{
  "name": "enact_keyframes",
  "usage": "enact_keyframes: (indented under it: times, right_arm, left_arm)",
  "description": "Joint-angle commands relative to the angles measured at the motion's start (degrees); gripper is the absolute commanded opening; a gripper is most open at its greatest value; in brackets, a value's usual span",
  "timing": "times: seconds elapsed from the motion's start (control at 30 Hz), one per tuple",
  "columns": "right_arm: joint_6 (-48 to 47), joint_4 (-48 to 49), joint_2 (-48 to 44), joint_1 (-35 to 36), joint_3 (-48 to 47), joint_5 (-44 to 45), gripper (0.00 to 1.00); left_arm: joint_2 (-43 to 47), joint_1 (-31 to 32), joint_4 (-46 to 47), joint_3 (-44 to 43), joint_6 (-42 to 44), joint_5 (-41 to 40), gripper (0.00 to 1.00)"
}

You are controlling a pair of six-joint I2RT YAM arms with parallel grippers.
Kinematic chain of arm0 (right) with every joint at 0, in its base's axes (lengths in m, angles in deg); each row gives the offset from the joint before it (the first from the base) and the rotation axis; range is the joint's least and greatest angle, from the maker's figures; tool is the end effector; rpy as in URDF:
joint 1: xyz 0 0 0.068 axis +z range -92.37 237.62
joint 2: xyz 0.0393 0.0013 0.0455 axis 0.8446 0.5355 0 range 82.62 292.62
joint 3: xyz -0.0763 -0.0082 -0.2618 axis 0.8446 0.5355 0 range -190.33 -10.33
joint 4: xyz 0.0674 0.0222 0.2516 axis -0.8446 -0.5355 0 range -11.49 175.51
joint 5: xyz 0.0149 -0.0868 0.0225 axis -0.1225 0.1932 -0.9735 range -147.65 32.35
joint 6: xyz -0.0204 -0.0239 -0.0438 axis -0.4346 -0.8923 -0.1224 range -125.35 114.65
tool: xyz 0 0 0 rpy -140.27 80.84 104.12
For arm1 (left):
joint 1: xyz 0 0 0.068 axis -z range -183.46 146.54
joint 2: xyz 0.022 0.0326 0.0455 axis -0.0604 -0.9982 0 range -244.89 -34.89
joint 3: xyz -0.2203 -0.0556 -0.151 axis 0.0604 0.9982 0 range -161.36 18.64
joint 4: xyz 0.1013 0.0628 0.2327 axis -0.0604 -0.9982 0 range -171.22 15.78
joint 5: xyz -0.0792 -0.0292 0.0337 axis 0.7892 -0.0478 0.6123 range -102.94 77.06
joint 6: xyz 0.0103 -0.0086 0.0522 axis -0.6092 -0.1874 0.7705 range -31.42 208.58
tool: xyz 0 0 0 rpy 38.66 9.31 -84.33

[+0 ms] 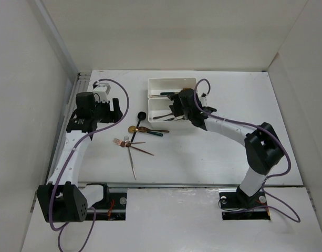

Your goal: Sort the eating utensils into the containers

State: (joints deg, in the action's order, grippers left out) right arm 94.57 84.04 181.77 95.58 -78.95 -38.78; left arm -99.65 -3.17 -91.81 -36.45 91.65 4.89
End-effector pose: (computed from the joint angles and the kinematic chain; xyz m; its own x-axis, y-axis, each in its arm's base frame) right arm 0.3183 0.2337 0.2443 -0.2883 0.9573 -0.0228 0.4747 0.1636 0.8648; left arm 0.2548 -0.0123 0.3209 -0.4424 0.0532 -0.8952 0.3011 0.9491 -0.0923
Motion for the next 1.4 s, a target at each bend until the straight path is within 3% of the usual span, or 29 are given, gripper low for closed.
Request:
enact_keyframes:
  times: [0.0,0.07,0.2,0.23,0.3,0.47,0.67,0.8,1.03,1.13,1.37]
  right_arm:
    - [-13.0,1.4,-1.6,-0.1,-7.1,0.5,0.60]
    - [-18.2,1.4,-2.9,0.6,-9.2,2.6,0.62]
    - [-40.1,9.6,-6.1,0.1,-10.4,1.3,0.64]
    - [-49.6,9.6,-7.1,0.1,-10.9,1.3,0.64]
    - [-54.5,9.6,-8.4,-0.7,-10.9,2.0,0.64]
    - [-55.9,9.6,-14.1,-5.4,-7.4,2.0,0.61]
    - [-57.8,9.6,-15.9,-8.7,-6.1,2.0,0.61]
    - [-57.8,9.6,-16.4,-10.7,-4.8,2.5,0.61]
    - [-57.2,9.6,-17.7,-12.5,-2.4,3.0,0.61]
    - [-56.7,9.6,-18.2,-13.6,-1.9,3.0,0.61]
    - [-56.7,9.6,-20.1,-14.7,-0.8,3.5,0.61]
  left_arm:
    - [1.0,1.2,0.6,0.8,2.9,3.3,0.76]
    - [-0.6,2.9,0.0,1.3,4.7,3.8,0.76]
    - [-4.2,5.6,-2.1,1.3,7.9,4.9,0.70]
    - [-5.0,6.2,-2.1,2.0,8.4,4.9,0.68]
    - [-7.1,7.0,-1.1,3.0,9.1,5.5,0.61]
    - [-12.6,7.5,3.1,3.7,11.7,4.6,0.51]
    - [-20.1,11.0,1.9,0.7,12.1,3.2,0.59]
    - [-23.6,14.1,-0.6,0.1,11.3,2.7,0.59]
    - [-26.6,16.8,2.5,1.2,11.9,-7.3,0.60]
    - [-28.4,16.8,4.4,1.2,11.9,-11.8,0.57]
    - [-30.5,16.8,8.2,1.8,13.7,-11.9,0.50]
